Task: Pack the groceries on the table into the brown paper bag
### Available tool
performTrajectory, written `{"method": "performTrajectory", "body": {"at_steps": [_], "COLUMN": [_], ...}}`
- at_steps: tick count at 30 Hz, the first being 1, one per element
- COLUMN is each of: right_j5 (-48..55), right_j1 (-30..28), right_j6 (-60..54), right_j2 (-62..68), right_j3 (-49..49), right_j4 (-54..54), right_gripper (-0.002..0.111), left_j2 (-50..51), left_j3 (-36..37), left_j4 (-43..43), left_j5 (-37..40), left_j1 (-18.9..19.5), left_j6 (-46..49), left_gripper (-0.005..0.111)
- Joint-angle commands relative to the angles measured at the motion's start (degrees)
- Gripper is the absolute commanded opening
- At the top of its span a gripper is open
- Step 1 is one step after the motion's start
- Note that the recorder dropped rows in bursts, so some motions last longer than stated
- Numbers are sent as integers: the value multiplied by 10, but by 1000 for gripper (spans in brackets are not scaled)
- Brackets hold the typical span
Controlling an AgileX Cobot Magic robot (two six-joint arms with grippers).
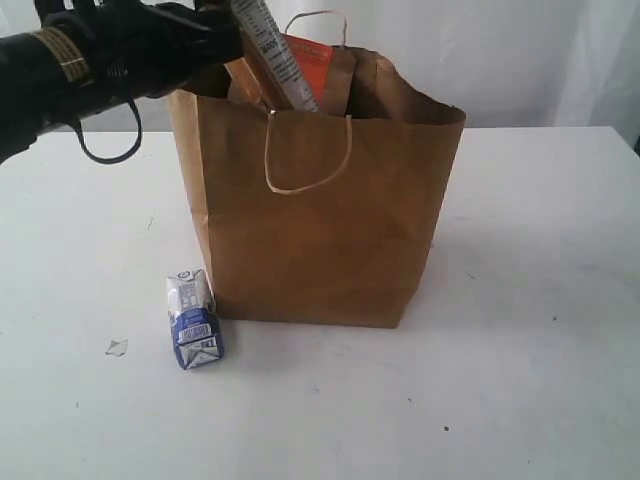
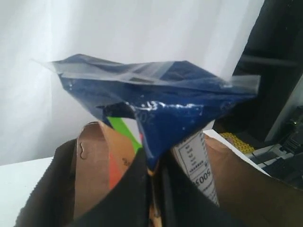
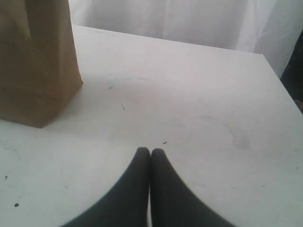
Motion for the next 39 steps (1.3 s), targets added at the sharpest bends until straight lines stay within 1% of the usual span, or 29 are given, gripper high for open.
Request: {"method": "performTrajectory", "body": {"at_steps": [1, 9, 15, 17, 23, 26, 28, 34, 39], "right_j5": [-2, -2, -2, -2, -2, -2, -2, -2, -2], "right_j1": [-2, -2, -2, -2, -2, -2, -2, -2, -2], "right_j6": [2, 2, 2, 2, 2, 2, 2, 2, 2], "right_j2": [-3, -3, -3, -3, -3, -3, -3, -3, -3], "right_j3": [3, 3, 3, 3, 3, 3, 3, 3, 3], "right_j4": [0, 0, 0, 0, 0, 0, 0, 0, 0], "right_gripper": [0, 0, 0, 0, 0, 0, 0, 0, 0], "left_j2": [-5, -22, -52, -59, -82, -97, -101, -101, -101], "left_j3": [19, 45, 46, 53, 84, 97, 98, 98, 98], "left_j4": [16, 15, 17, 17, 17, 17, 17, 17, 17], "left_j5": [24, 19, 61, 62, 58, 37, 25, 30, 19], "left_j1": [0, 0, 0, 0, 0, 0, 0, 0, 0], "left_j6": [10, 10, 25, 25, 25, 25, 25, 25, 31], "left_gripper": [0, 0, 0, 0, 0, 0, 0, 0, 0]}}
